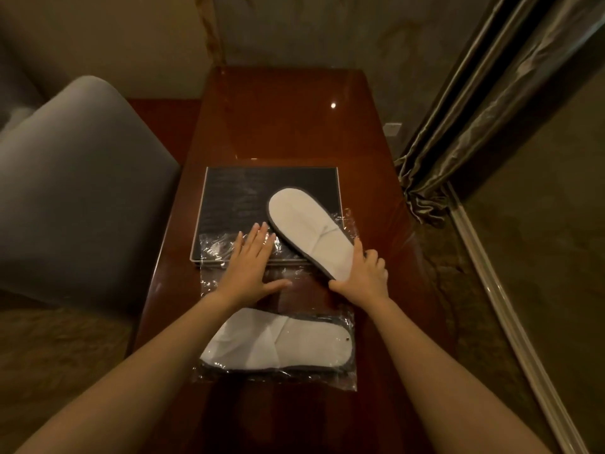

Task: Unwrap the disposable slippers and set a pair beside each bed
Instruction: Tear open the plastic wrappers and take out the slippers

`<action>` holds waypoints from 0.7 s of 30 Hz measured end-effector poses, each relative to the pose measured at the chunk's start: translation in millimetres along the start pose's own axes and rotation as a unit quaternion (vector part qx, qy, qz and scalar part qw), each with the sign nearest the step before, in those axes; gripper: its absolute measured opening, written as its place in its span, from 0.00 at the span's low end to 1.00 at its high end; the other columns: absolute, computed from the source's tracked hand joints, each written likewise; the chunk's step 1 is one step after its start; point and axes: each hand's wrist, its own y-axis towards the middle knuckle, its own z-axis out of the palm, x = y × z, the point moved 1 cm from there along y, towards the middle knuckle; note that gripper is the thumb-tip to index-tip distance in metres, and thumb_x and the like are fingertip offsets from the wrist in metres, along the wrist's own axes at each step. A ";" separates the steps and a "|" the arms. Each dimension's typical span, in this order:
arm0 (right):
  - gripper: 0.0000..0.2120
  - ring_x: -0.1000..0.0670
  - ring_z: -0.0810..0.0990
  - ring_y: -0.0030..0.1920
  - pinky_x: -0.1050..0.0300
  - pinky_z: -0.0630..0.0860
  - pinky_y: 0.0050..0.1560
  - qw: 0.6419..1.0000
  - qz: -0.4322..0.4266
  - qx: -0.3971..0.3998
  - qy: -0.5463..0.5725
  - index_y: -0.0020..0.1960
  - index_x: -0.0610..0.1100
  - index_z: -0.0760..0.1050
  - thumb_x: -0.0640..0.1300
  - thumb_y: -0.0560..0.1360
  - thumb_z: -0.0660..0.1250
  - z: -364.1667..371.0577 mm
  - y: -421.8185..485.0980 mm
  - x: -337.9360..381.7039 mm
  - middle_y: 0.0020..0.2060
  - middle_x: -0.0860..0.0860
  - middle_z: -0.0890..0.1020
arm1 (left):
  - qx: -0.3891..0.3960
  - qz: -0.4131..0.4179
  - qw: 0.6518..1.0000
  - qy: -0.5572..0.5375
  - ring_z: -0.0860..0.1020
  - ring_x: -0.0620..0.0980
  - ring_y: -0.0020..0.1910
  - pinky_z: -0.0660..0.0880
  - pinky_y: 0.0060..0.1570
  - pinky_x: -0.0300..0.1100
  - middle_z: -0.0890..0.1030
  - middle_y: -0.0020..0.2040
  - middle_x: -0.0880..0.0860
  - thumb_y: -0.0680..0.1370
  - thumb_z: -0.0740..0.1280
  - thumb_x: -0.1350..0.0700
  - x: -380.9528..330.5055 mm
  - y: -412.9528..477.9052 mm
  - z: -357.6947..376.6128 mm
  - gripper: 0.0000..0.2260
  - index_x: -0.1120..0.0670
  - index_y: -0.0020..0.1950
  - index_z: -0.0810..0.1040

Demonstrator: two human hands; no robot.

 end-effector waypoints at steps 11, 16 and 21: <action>0.57 0.39 0.66 0.65 0.46 0.66 0.64 0.998 -0.026 -0.005 -0.061 0.76 0.44 0.40 0.68 0.64 0.68 7.7 1.6 -5.5 0.67 0.40 0.64 | 0.216 0.147 0.964 0.047 0.33 0.53 0.75 0.32 0.72 0.48 0.34 0.76 0.54 0.61 0.67 0.28 -30.2 -65.5 30.5 0.58 0.51 0.76 0.36; 0.58 0.37 0.60 0.71 0.42 0.61 0.69 0.999 -0.026 -0.011 -0.020 0.76 0.46 0.38 0.71 0.62 0.67 3.3 -3.9 -11.7 0.73 0.40 0.58 | 0.230 0.142 0.959 0.085 0.40 0.56 0.77 0.33 0.73 0.51 0.40 0.78 0.58 0.63 0.71 0.34 -37.8 -71.1 34.4 0.57 0.50 0.76 0.36; 0.45 0.40 0.58 0.72 0.43 0.58 0.71 0.994 -0.052 -0.092 0.034 0.76 0.46 0.47 0.64 0.70 0.64 -9.3 -29.6 -16.5 0.74 0.42 0.58 | 0.176 0.131 0.972 0.088 0.55 0.54 0.74 0.42 0.75 0.53 0.58 0.75 0.56 0.66 0.70 0.39 -46.5 -68.6 29.4 0.51 0.51 0.77 0.41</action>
